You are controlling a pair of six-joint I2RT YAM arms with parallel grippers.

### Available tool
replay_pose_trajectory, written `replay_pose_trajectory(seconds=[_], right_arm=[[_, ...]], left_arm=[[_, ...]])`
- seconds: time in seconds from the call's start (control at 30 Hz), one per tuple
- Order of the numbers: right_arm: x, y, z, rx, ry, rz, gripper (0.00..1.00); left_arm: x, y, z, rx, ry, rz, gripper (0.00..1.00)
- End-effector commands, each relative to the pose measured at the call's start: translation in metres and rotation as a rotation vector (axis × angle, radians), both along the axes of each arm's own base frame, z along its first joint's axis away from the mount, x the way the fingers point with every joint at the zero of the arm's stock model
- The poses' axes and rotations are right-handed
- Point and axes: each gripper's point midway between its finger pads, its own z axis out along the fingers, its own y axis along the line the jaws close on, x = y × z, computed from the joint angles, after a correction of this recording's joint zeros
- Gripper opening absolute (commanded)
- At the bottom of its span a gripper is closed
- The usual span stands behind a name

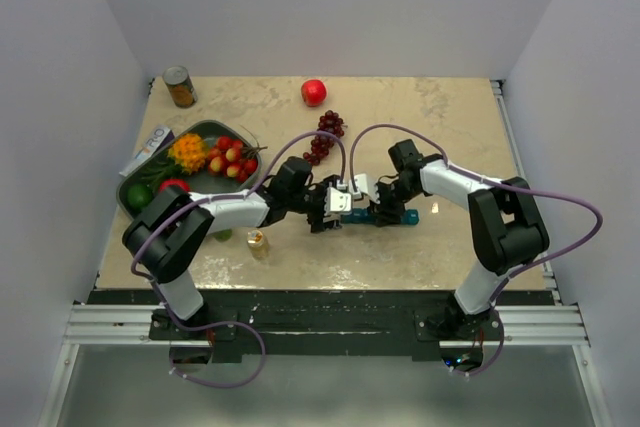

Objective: Sort the pills into containers

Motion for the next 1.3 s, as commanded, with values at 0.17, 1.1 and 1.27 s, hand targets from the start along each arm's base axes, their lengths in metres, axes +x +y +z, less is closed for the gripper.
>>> replay_pose_trajectory(seconds=[0.17,1.1,1.27], right_arm=[[-0.010,0.008,0.008,0.040,0.050,0.016,0.49],[-0.014,-0.059,0.008,-0.024,0.043,-0.075,0.71],[-0.015,-0.057,0.008,-0.013,0.054,-0.073,0.71]], left_arm=[[0.002,-0.011,-0.006,-0.031,-0.021,0.017,0.80],[0.009,-0.018,-0.004,-0.008,-0.045,-0.007,0.81],[0.008,-0.021,-0.009,-0.012,-0.019,-0.015,0.80]])
